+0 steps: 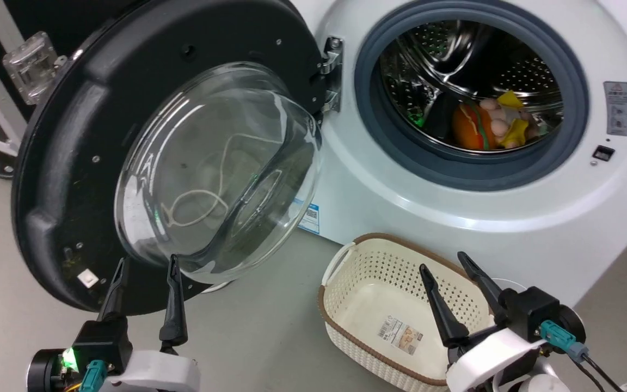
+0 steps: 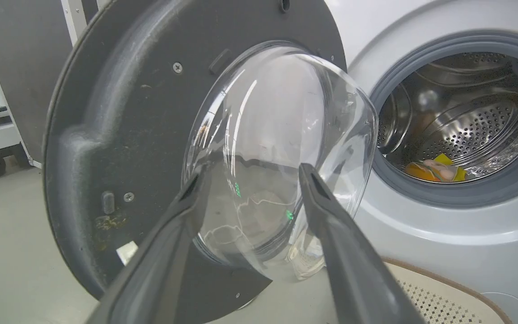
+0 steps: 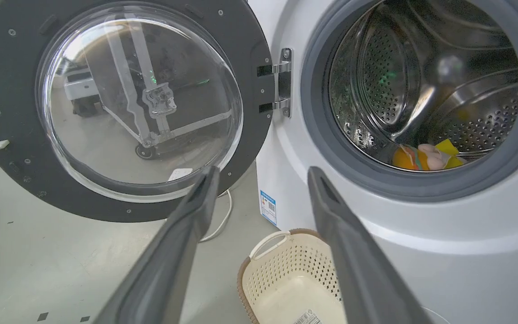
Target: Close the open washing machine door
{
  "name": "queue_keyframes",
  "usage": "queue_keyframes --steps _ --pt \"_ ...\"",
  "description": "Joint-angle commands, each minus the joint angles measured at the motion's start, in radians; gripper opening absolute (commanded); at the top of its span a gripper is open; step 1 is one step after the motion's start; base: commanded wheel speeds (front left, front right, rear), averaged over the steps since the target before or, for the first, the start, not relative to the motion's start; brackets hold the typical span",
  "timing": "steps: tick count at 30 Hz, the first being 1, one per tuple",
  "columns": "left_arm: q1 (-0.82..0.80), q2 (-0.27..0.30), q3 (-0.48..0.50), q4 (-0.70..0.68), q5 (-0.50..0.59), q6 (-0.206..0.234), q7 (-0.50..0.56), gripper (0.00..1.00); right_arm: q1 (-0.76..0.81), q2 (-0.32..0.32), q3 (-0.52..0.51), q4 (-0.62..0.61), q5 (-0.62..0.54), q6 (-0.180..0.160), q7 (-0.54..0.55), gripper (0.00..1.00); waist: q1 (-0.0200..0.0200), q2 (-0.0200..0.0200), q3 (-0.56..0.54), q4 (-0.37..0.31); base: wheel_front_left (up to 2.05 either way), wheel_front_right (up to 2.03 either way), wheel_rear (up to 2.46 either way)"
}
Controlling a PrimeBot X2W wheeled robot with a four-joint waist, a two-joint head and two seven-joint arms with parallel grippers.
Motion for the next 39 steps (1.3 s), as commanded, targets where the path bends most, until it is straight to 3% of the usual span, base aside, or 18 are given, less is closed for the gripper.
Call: queue_keyframes --steps 1,4,5,6,7,11,16,22,27,30,31,32,33,34,35,37,39 --pt "0.014 0.000 0.001 -0.006 -0.001 -0.003 -0.010 1.00 -0.019 0.004 0.007 0.007 0.011 0.001 -0.010 1.00 0.0000 0.0000 0.002 0.009 0.00 0.00 0.00" --pt "0.015 0.000 0.000 -0.002 -0.003 -0.006 -0.017 1.00 -0.022 0.004 0.012 0.009 0.015 0.001 -0.016 1.00 0.0000 0.0000 0.008 0.026 0.00 0.00 0.00" --pt "0.014 0.000 -0.001 -0.001 -0.003 -0.007 -0.019 0.47 -0.023 0.004 0.013 0.010 0.017 0.001 -0.018 1.00 0.0000 0.0000 0.011 0.032 0.00 0.00 0.00" --pt "0.012 0.000 -0.002 -0.006 -0.005 -0.010 -0.021 0.14 -0.023 0.004 0.014 0.011 0.018 0.001 -0.021 1.00 0.0000 0.0000 0.013 0.038 0.00 0.00 0.00" --pt "0.008 0.000 -0.001 -0.017 -0.015 -0.011 -0.023 0.00 -0.023 0.004 0.015 0.011 0.019 0.001 -0.023 1.00 0.0000 0.0000 0.016 0.044 0.00 0.00 0.00" --pt "-0.007 0.000 0.027 -0.081 -0.049 -0.019 -0.031 0.00 -0.016 0.004 0.011 0.014 0.020 0.001 -0.031 1.00 0.0000 0.0000 0.026 0.067 0.00 0.00 0.00" --pt "-0.057 0.006 0.110 -0.155 -0.087 -0.067 -0.042 0.00 0.003 0.004 -0.005 0.015 0.016 0.001 -0.041 1.00 0.0000 0.0000 0.034 0.093 0.00 0.00 0.00" --pt "-0.193 0.105 0.194 -0.164 -0.136 -0.105 -0.054 0.00 0.014 0.004 -0.024 0.000 -0.002 0.001 -0.054 1.00 0.0000 0.0000 0.063 0.120 0.00 0.00 0.00" --pt "-0.334 0.207 0.288 -0.031 -0.312 -0.117 -0.055 0.00 0.001 0.005 -0.017 -0.006 -0.013 0.001 -0.064 1.00 0.0000 0.0000 0.106 0.102 0.00 0.00 0.00" --pt "-0.429 0.267 0.344 0.114 -0.478 -0.120 0.039 0.00 -0.015 0.003 -0.003 0.002 -0.020 0.001 -0.071 1.00 0.0000 0.0000 0.130 0.085 0.00 0.00 0.00" --pt "-0.429 0.267 0.344 0.114 -0.478 -0.120 0.039 0.00 -0.015 0.003 -0.003 0.002 -0.020 0.001 -0.071 1.00 0.0000 0.0000 0.130 0.085 0.00 0.00 0.00" --pt "-0.488 0.300 0.372 0.209 -0.587 -0.123 0.119 0.00 -0.025 0.001 0.003 0.006 -0.020 0.001 -0.075 1.00 0.0000 0.0000 0.145 0.077 0.00 0.00 0.00" --pt "-0.488 0.300 0.372 0.209 -0.587 -0.123 0.119 0.00 -0.025 0.001 0.003 0.006 -0.020 0.001 -0.075 1.00 0.0000 0.0000 0.145 0.077 0.00 0.00 0.00" --pt "-0.535 0.322 0.399 0.315 -0.693 -0.125 0.219 0.00 -0.032 0.000 0.008 0.010 -0.019 0.001 -0.079 1.00 0.0000 0.0000 0.156 0.071 0.00 0.00 0.00" --pt "-0.535 0.322 0.399 0.315 -0.693 -0.125 0.219 0.00 -0.032 0.000 0.008 0.010 -0.019 0.001 -0.079 1.00 0.0000 0.0000 0.156 0.071 0.00 0.00 0.00" --pt "-0.586 0.333 0.441 0.451 -0.852 -0.123 0.379 0.00 -0.039 -0.001 0.022 0.018 -0.015 0.001 -0.084 1.00 0.0000 0.0000 0.165 0.061 0.00 0.00 0.00" --pt "-0.598 0.329 0.461 0.485 -0.905 -0.117 0.428 0.00 -0.040 -0.002 0.025 0.020 -0.014 0.001 -0.084 1.00 0.0000 0.0000 0.166 0.056 0.00 0.00 0.00"
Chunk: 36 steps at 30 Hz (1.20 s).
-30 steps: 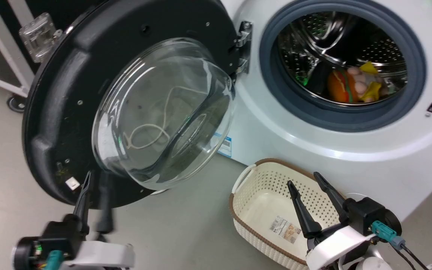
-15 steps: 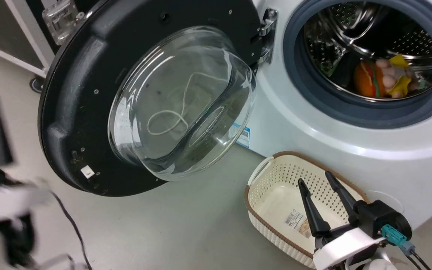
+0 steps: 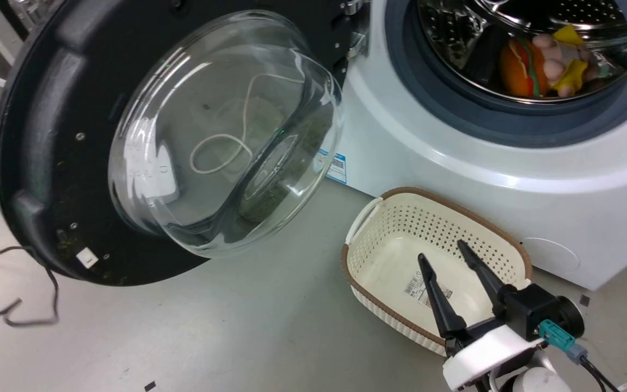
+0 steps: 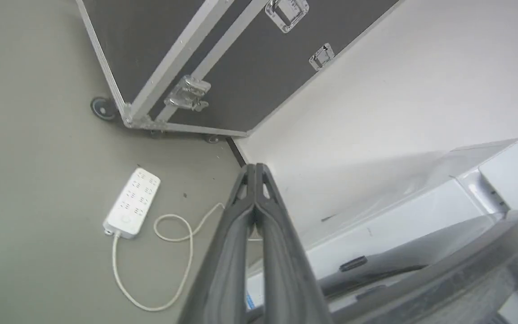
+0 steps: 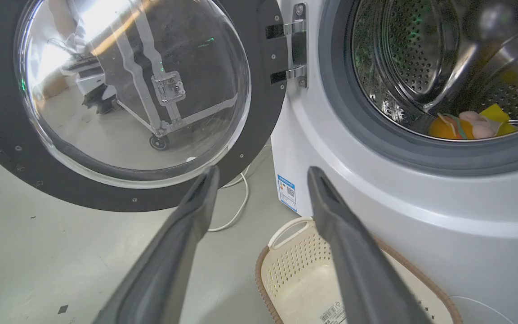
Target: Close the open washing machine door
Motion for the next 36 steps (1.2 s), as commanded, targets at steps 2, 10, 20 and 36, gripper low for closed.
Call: queue_keyframes --steps 2,10,20,36 --pt "-0.036 -0.018 0.044 0.052 -0.103 0.023 0.086 0.00 -0.010 -0.002 -0.005 0.006 0.001 0.001 -0.009 1.00 -0.0002 0.0000 0.000 -0.009 0.00 0.00 0.00" --pt "0.027 -0.030 0.035 0.095 -0.267 0.019 0.400 0.00 0.004 0.000 -0.010 0.026 0.004 0.001 -0.009 1.00 -0.0002 0.0000 -0.037 -0.016 0.00 0.00 0.00" --pt "0.196 -0.130 -0.032 -0.050 -0.397 -0.009 0.640 0.00 0.039 0.003 -0.023 0.042 0.022 0.001 -0.009 1.00 -0.0002 0.0000 -0.137 -0.008 0.00 0.00 0.00" --pt "0.461 -0.322 -0.156 -0.339 -0.539 0.024 0.714 0.00 0.083 0.004 -0.071 0.030 0.047 0.001 -0.009 1.00 -0.0002 0.0000 -0.210 -0.122 0.00 0.00 0.00"
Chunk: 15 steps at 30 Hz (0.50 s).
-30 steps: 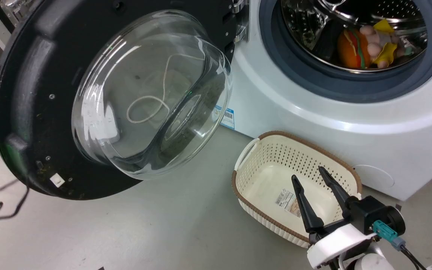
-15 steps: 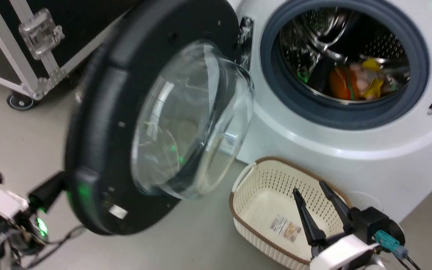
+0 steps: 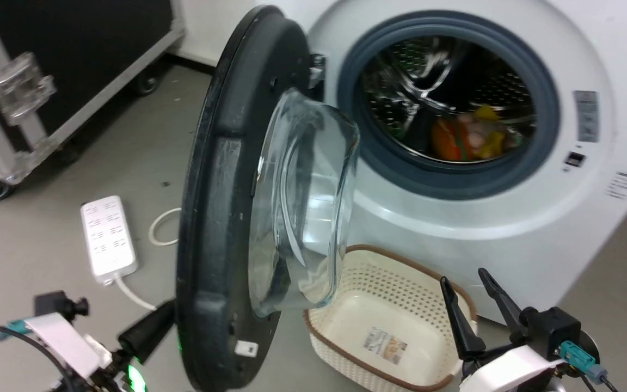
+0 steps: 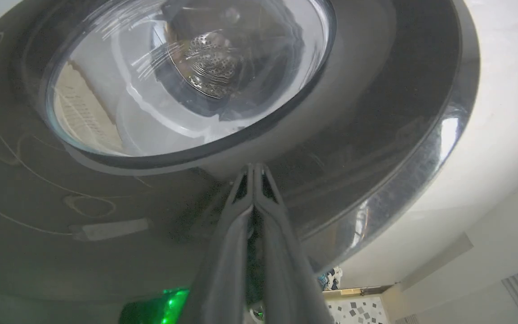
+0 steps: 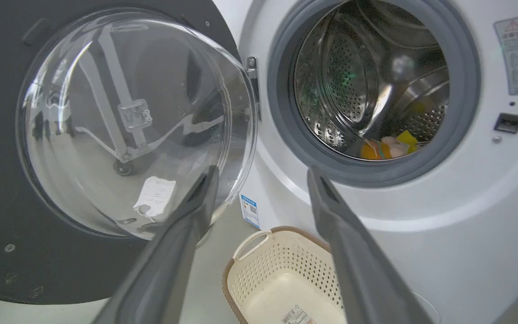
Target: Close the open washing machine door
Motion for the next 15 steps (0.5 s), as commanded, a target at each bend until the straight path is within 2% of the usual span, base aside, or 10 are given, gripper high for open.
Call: queue_keyframes --steps 1,8,15 --pt "0.022 -0.007 -0.022 -0.006 -0.014 -0.001 -0.009 0.00 0.013 0.002 -0.003 -0.004 -0.001 0.001 -0.004 1.00 0.0001 -0.0001 -0.003 -0.036 0.00 0.00 0.00" --pt "0.088 -0.010 -0.202 0.003 -0.125 -0.016 -0.099 0.00 0.007 0.002 -0.015 -0.006 -0.021 0.001 -0.004 1.00 0.0001 -0.0001 0.025 -0.158 0.00 0.00 0.00" --pt "0.088 -0.010 -0.379 0.026 -0.205 -0.033 -0.188 0.00 -0.002 0.002 -0.017 0.001 -0.026 0.001 -0.004 1.00 0.0001 -0.0001 0.069 -0.309 0.00 0.00 0.00"
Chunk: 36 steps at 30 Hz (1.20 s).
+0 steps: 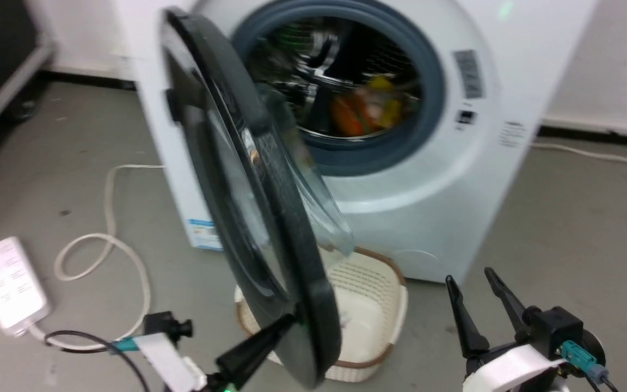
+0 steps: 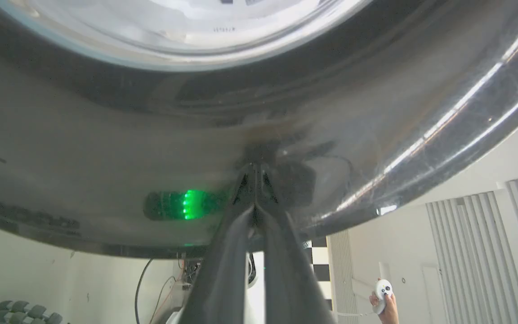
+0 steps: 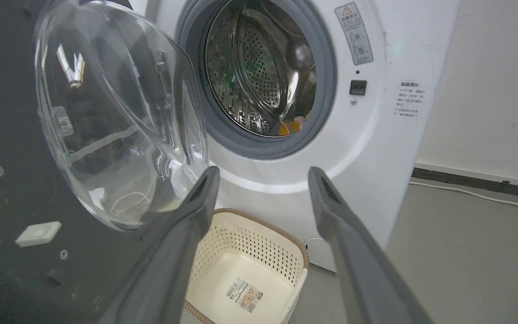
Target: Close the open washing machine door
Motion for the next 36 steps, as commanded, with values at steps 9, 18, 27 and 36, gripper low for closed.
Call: queue_keyframes --steps 9,18,27,36 --pt "-0.119 -0.002 -0.118 0.055 -0.047 -0.013 -0.192 0.00 -0.046 0.002 0.005 -0.011 0.006 0.001 -0.004 1.00 0.0000 -0.0001 0.131 -0.265 0.00 0.00 0.00" --pt "-0.336 -0.003 -0.156 0.170 -0.091 -0.013 -0.451 0.00 -0.066 0.002 -0.004 -0.018 0.022 0.001 -0.004 1.00 0.0000 -0.0001 0.224 -0.399 0.00 0.00 0.00" --pt "-0.532 -0.003 -0.181 0.313 -0.124 -0.013 -0.594 0.00 -0.082 0.002 0.023 -0.017 0.041 0.001 -0.004 1.00 0.0000 -0.0001 0.242 -0.461 0.00 0.00 0.00" --pt "-0.574 -0.003 -0.205 0.362 -0.077 -0.013 -0.643 0.00 -0.082 0.002 0.013 -0.019 0.051 0.001 -0.004 1.00 0.0000 -0.0001 0.214 -0.439 0.00 0.00 0.00"
